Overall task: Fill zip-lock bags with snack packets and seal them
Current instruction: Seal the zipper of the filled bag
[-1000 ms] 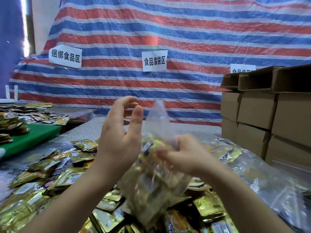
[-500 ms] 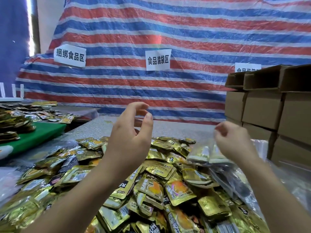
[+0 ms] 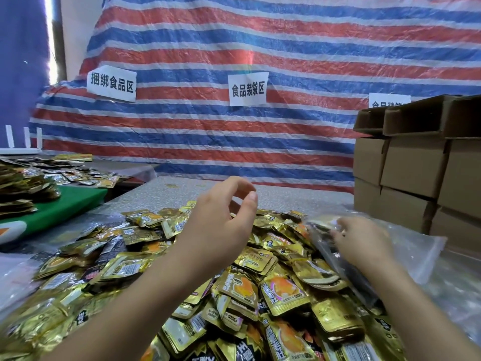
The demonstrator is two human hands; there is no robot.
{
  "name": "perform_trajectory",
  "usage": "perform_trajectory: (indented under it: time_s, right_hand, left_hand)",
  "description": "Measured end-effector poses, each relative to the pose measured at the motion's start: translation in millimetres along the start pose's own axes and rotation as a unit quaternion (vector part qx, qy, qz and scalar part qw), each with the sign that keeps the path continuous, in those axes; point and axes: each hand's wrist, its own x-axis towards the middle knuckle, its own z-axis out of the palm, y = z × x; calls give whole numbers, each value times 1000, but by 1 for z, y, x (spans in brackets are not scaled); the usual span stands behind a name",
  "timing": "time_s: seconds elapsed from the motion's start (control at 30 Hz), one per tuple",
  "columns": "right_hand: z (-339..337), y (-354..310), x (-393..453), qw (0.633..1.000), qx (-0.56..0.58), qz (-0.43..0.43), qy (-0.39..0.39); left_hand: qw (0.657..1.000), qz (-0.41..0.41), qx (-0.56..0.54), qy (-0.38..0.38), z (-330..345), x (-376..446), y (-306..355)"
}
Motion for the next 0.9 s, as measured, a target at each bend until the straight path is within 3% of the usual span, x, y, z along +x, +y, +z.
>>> perform_trajectory:
  time_s: [0.17, 0.47, 0.63, 0.77, 0.9]
  right_hand:
    - [-4, 12, 2, 997, -5, 77, 15]
    - [-32, -22, -8, 989, 111, -40, 84]
    - [-41, -45, -21, 967, 242, -76, 26]
    - [-43, -63, -30, 953, 284, -109, -10]
    - [-47, -77, -37, 918, 374, -114, -70]
  left_hand:
    - [1000, 10, 3, -4, 2, -1, 0]
    - [999, 25, 32, -10, 7, -3, -4]
    - [989, 52, 131, -38, 5, 0, -13]
    - [962, -19, 267, -45, -5, 6, -39]
    - [893, -167, 411, -82, -34, 13, -82]
